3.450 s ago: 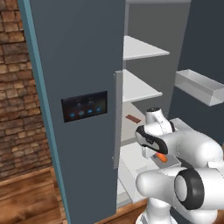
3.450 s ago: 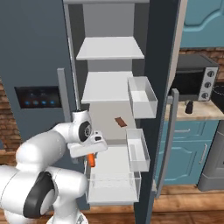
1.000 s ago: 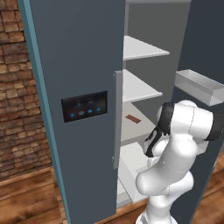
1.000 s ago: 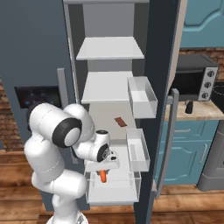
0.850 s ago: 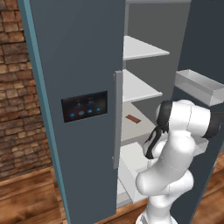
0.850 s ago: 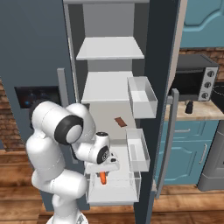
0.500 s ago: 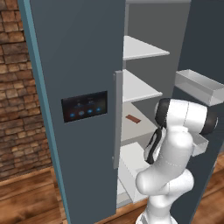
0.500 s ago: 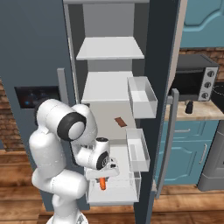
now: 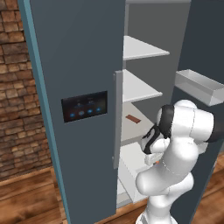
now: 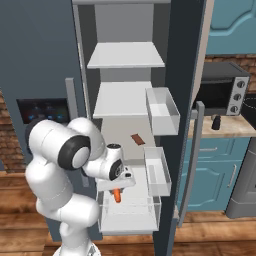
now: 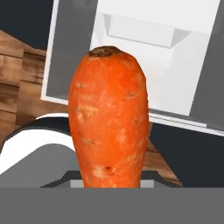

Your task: Place the carrot and mushroom inside the fridge drawer. Close the drawer after placing the vegetables.

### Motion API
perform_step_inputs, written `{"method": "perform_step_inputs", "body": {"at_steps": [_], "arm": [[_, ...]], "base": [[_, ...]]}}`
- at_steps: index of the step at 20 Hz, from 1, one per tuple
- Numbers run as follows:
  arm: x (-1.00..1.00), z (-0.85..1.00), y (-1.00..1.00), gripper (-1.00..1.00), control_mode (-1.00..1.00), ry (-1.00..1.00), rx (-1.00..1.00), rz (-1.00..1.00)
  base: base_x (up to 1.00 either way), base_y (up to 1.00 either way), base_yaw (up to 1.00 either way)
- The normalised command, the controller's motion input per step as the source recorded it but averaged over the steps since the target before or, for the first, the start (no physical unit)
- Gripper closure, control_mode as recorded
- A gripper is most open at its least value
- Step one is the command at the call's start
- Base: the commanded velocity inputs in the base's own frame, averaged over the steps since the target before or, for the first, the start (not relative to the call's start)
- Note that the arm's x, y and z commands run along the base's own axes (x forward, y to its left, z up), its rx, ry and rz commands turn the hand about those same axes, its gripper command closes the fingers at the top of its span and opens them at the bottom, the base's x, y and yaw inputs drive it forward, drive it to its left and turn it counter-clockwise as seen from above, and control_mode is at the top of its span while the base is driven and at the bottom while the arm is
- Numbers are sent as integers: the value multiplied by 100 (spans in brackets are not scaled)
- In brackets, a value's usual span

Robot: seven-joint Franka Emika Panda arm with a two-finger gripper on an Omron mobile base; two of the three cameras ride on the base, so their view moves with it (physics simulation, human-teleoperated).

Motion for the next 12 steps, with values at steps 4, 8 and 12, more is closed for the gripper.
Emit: {"method": "perform_step_inputs", "body": {"at_steps": [4,8,12], "arm": [[52,-23,19,100,-100,5,0,0],[44,-52,7,100,-100,7,0,0],[38,-54,0,100,-100,4,0,0]], "base": [[0,0,0],[0,0,0],[0,0,0]]}}
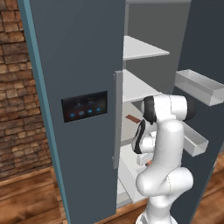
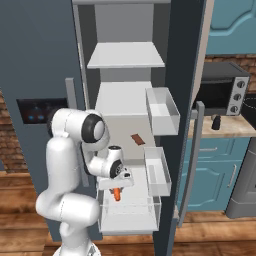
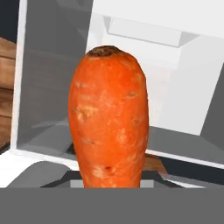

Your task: Place the carrot and mushroom inside the fridge drawer. Close the drawer after placing the vegetables.

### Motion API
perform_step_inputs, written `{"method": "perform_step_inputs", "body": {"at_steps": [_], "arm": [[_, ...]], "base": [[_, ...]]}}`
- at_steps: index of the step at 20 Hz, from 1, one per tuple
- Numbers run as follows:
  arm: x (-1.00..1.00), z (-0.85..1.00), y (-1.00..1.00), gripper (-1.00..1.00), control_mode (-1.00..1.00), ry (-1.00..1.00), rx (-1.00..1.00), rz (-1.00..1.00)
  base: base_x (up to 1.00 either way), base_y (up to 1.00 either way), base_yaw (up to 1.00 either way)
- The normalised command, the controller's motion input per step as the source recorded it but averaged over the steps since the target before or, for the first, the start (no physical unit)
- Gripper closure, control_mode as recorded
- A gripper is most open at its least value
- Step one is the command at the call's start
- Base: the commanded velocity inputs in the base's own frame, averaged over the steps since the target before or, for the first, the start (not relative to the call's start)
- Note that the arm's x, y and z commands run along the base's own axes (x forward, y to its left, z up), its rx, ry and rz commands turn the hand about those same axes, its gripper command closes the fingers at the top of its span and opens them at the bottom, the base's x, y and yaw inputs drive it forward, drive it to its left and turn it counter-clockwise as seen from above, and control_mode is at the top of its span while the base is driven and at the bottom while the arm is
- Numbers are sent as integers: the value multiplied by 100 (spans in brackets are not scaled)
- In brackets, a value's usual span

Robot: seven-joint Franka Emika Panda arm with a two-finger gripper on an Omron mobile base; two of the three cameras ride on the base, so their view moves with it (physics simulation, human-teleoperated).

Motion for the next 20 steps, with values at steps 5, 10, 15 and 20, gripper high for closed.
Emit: {"method": "perform_step_inputs", "body": {"at_steps": [5,10,15,20], "arm": [[39,-29,0,100,-100,3,0,0],[11,-47,0,100,-100,0,4,0],[0,-55,0,100,-100,0,3,0],[0,-50,-1,100,-100,0,3,0]], "base": [[0,0,0],[0,0,0],[0,0,0],[0,0,0]]}}
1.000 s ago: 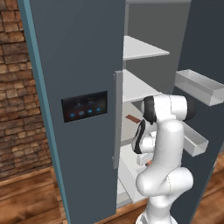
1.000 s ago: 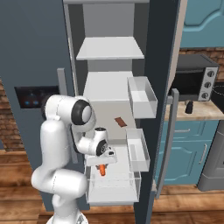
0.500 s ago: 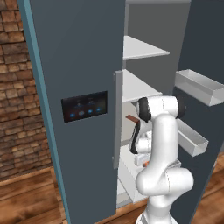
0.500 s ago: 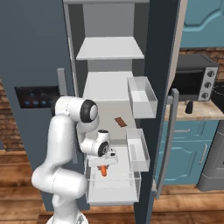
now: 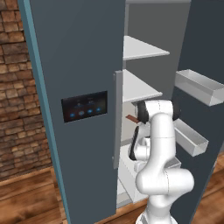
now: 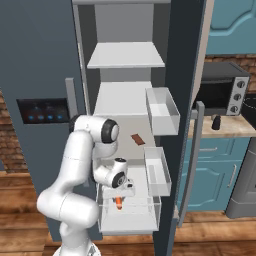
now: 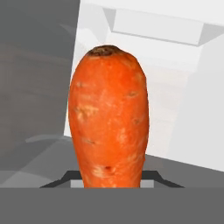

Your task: Place the carrot and mushroom inside the fridge drawer. Close the drawer after placing the vegetables.

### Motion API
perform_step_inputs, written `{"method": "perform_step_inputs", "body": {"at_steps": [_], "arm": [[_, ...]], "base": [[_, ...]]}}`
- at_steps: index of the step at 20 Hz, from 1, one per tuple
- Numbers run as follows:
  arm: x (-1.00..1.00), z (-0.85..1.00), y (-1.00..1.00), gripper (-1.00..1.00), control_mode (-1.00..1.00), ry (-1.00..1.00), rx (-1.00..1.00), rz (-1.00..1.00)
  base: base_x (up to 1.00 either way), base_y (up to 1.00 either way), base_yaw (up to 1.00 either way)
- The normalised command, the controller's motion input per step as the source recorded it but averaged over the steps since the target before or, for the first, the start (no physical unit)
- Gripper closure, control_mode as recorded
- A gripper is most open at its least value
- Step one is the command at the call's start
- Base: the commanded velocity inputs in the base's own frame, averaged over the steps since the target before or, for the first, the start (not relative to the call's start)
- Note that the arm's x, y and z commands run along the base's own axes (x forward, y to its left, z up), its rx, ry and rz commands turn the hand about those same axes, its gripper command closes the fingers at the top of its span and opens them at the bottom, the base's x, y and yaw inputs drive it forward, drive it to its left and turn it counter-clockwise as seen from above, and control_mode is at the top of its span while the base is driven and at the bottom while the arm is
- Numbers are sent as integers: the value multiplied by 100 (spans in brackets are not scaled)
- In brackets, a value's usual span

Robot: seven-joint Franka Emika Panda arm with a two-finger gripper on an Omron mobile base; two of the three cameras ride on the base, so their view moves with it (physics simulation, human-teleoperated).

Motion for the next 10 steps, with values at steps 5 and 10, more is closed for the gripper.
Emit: {"method": "perform_step_inputs", "body": {"at_steps": [5,10], "arm": [[-10,-21,-18,100,-100,0,5,0],[-18,-29,-28,100,-100,0,4,1]], "base": [[0,0,0],[0,0,0]]}}
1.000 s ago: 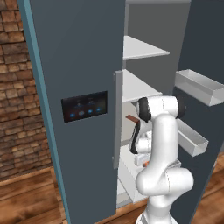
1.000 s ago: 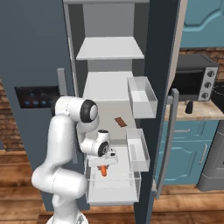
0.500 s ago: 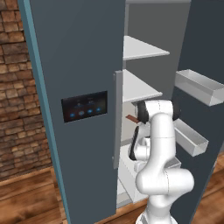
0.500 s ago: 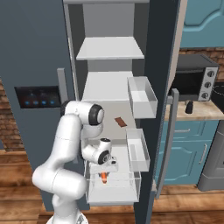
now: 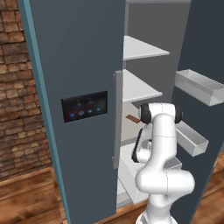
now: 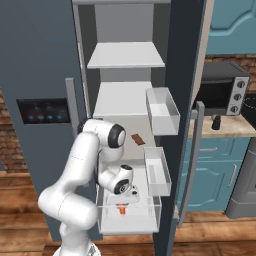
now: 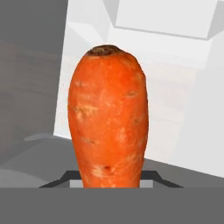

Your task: Place the carrot and mushroom inside the fridge drawer. Close the drawer after placing the vegetables.

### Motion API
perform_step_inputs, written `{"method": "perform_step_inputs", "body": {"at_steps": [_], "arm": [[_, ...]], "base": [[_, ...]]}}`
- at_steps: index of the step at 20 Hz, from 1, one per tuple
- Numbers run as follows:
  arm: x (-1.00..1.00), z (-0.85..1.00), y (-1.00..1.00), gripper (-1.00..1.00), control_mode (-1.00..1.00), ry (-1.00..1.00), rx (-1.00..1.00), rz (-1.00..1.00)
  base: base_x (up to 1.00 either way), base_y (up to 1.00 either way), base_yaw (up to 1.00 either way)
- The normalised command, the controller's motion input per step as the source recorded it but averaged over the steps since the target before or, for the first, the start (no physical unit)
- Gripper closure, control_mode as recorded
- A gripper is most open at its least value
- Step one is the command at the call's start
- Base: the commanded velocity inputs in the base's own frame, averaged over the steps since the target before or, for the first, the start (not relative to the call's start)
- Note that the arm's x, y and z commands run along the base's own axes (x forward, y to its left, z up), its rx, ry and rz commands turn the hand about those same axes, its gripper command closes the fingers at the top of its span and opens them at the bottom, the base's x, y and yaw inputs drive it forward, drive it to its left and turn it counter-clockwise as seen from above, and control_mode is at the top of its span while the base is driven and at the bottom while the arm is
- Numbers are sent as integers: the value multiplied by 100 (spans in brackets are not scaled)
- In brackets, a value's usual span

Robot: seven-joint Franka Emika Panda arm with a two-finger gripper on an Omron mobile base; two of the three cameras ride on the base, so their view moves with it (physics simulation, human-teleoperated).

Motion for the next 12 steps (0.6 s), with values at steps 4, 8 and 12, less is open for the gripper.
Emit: {"method": "perform_step_inputs", "body": {"at_steps": [4,8,12], "arm": [[-8,-41,-15,100,-100,0,0,1],[-2,-42,-3,100,-100,0,0,1],[0,-37,0,-100,-100,1,0,0]], "base": [[0,0,0],[0,0,0],[0,0,0]]}}
